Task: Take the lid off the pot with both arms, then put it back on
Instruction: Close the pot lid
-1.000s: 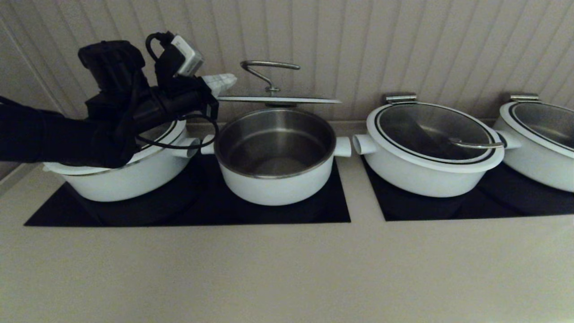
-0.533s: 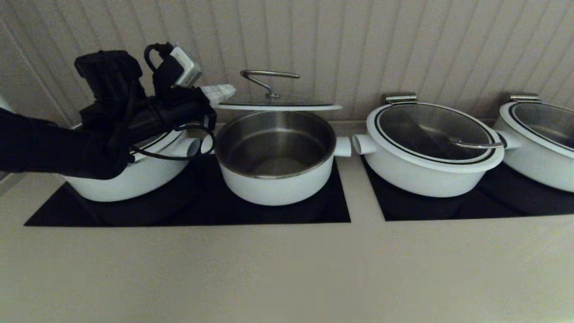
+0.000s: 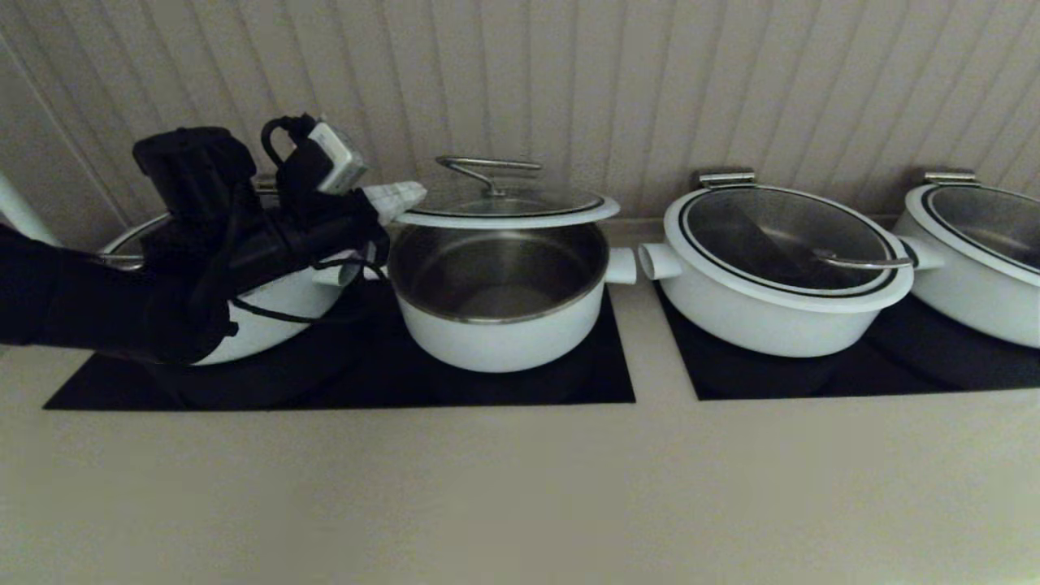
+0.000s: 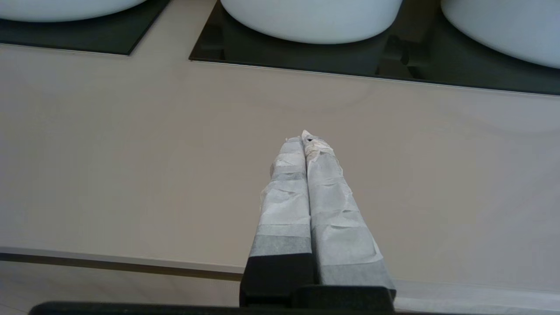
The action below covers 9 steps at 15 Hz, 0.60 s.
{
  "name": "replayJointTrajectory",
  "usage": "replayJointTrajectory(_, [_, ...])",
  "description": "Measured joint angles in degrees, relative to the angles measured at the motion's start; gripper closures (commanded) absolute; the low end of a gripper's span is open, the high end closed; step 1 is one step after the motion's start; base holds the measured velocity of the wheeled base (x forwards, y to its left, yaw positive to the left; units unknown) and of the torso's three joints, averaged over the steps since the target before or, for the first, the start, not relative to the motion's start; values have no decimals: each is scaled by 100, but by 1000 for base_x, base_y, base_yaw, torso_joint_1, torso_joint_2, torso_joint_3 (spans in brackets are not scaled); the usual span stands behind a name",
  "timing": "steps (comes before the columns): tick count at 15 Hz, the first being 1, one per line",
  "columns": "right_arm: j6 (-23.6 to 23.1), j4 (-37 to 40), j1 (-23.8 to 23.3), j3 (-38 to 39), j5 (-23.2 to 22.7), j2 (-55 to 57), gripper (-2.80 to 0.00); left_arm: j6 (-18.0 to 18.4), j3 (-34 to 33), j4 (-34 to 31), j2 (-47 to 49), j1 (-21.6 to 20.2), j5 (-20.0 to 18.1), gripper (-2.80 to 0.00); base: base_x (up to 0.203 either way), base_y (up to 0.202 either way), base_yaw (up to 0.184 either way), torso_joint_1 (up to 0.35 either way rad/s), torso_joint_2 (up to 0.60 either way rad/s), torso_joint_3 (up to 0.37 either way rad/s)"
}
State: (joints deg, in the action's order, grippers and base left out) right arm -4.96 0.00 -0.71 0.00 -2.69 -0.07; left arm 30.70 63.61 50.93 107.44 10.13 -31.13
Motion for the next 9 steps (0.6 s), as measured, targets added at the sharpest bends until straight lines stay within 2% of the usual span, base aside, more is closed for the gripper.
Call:
replayJointTrajectory(3, [0,0,0,0,2,0,0,-12,-216,364,1,0,5,0,0,0,0,0,0,0])
replayJointTrajectory(9, [0,0,0,0,0,0,0,14,-619,607,32,21,11,0,0,0,0,0,0,0])
